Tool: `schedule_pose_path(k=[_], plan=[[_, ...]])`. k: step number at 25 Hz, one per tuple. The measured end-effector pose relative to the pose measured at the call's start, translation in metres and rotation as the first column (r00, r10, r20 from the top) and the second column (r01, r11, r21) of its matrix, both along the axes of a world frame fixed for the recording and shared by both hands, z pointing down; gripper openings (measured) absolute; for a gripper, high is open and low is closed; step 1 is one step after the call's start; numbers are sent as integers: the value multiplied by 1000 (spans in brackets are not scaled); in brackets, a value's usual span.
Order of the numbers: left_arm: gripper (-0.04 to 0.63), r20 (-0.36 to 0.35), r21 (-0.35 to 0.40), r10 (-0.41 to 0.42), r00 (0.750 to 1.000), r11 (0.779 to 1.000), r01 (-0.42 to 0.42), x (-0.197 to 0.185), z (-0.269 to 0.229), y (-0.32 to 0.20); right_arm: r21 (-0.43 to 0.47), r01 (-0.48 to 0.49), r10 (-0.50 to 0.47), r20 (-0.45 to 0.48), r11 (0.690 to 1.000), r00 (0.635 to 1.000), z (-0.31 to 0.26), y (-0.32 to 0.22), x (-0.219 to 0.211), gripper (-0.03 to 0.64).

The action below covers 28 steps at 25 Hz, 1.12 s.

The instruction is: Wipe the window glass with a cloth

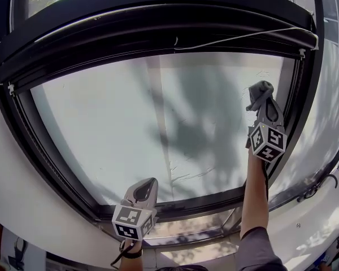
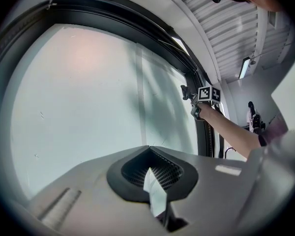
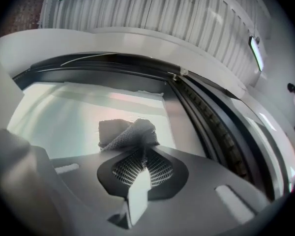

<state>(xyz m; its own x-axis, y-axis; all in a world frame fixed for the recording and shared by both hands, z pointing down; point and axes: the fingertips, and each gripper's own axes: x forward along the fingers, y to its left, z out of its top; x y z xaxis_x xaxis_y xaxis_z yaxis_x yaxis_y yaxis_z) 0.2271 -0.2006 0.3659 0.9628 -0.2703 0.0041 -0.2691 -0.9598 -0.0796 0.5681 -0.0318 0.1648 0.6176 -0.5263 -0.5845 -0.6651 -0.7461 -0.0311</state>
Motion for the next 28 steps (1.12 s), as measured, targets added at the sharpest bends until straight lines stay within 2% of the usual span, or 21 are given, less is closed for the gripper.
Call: schedule_pose_path(k=[4, 7, 9, 13, 17, 21, 24, 28], plan=[[6, 3, 3, 27, 1000, 1000, -27, 0, 1, 0, 14, -41, 40, 50, 999, 998, 11, 17, 21, 14], [6, 7, -22, 81, 997, 996, -81, 1, 5, -3, 2, -79, 79, 48, 997, 996, 14, 18, 19, 15], [6, 23, -6, 123, 992, 992, -123, -1, 2, -5, -6, -83, 83, 24, 997, 996, 17, 18, 10, 15], [6, 18, 32, 53, 998, 998, -53, -40, -7, -28, -72, 2, -7, -69, 997, 998, 20, -30, -33, 15], [6, 1, -17, 54, 999, 998, -54, -60, -3, -44, -120, 116, -133, -151, 986, 980, 27, -77, -113, 15], [6, 5, 10, 64, 998, 998, -64, -69, -3, -43, -153, 264, -293, -211, 952, 933, 38, -138, -211, 15], [6, -30, 5, -54, 998, 999, 54, -111, -6, -60, -155, 428, -454, -251, 891, 855, 36, -211, -298, 15], [6, -89, -78, -166, 982, 984, 159, -172, 0, -79, -196, 544, -578, -311, 816, 755, 32, -274, -405, 15]])
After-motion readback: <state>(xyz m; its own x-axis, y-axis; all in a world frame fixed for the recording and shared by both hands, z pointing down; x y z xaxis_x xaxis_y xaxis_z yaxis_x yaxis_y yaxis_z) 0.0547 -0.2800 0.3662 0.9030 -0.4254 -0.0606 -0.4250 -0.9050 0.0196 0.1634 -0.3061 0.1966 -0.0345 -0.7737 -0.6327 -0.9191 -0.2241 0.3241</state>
